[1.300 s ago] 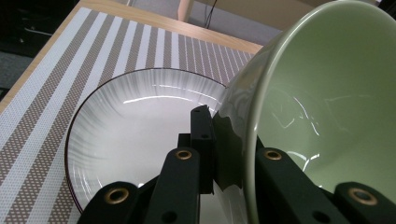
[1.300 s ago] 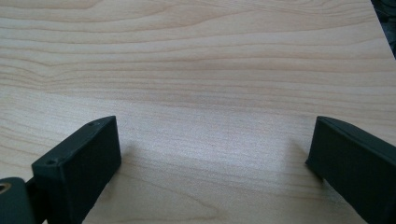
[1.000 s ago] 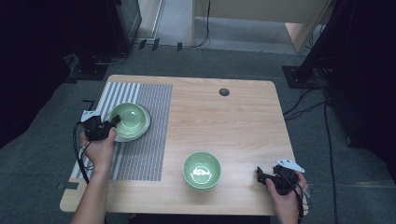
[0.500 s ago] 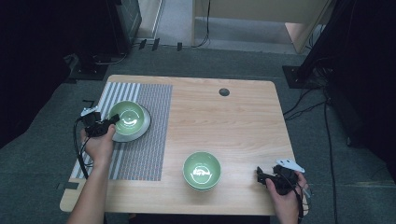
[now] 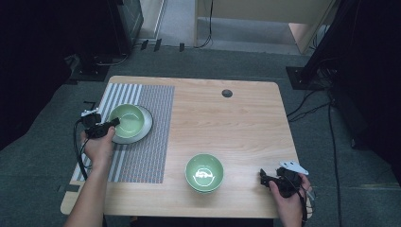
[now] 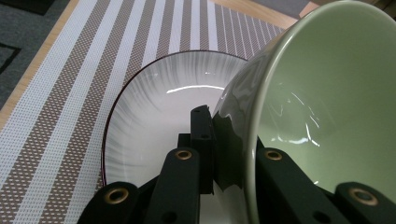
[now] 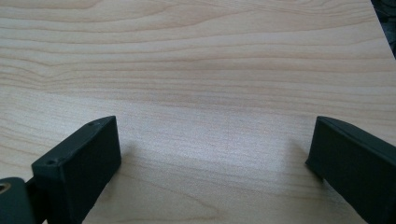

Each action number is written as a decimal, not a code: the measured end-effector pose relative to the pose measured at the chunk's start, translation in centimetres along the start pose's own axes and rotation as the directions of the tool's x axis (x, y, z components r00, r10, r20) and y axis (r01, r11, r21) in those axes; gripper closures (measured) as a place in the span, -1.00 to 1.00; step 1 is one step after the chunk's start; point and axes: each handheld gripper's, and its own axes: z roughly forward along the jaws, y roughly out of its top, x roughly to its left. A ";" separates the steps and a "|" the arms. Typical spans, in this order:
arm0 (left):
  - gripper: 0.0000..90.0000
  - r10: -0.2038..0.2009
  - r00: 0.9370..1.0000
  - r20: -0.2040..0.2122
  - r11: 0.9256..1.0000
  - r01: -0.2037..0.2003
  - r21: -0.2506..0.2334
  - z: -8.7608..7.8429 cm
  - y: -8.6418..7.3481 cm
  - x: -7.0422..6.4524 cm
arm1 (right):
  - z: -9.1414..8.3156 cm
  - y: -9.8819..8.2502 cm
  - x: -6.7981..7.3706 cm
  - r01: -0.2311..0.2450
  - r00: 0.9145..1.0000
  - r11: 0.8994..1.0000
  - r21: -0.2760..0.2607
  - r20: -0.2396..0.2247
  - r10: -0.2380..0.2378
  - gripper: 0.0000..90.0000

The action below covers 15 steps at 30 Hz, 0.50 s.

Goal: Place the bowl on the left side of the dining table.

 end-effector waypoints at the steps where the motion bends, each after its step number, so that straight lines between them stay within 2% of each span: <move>1: 0.86 0.000 1.000 -0.003 1.000 0.000 0.012 0.2 0.0 0.0 | 0.0 0.0 0.0 0.000 1.000 1.000 0.000 0.000 0.000 -0.95; 9: 0.85 -0.013 1.000 -0.017 0.999 0.014 0.050 0.6 0.0 0.4 | 0.0 0.0 0.0 -0.001 1.000 1.000 0.001 0.000 0.001 -0.95; 15: 0.84 -0.033 0.999 -0.004 0.997 0.033 0.073 0.9 0.1 0.6 | 0.0 0.0 0.0 -0.002 1.000 1.000 0.001 0.002 0.002 -0.95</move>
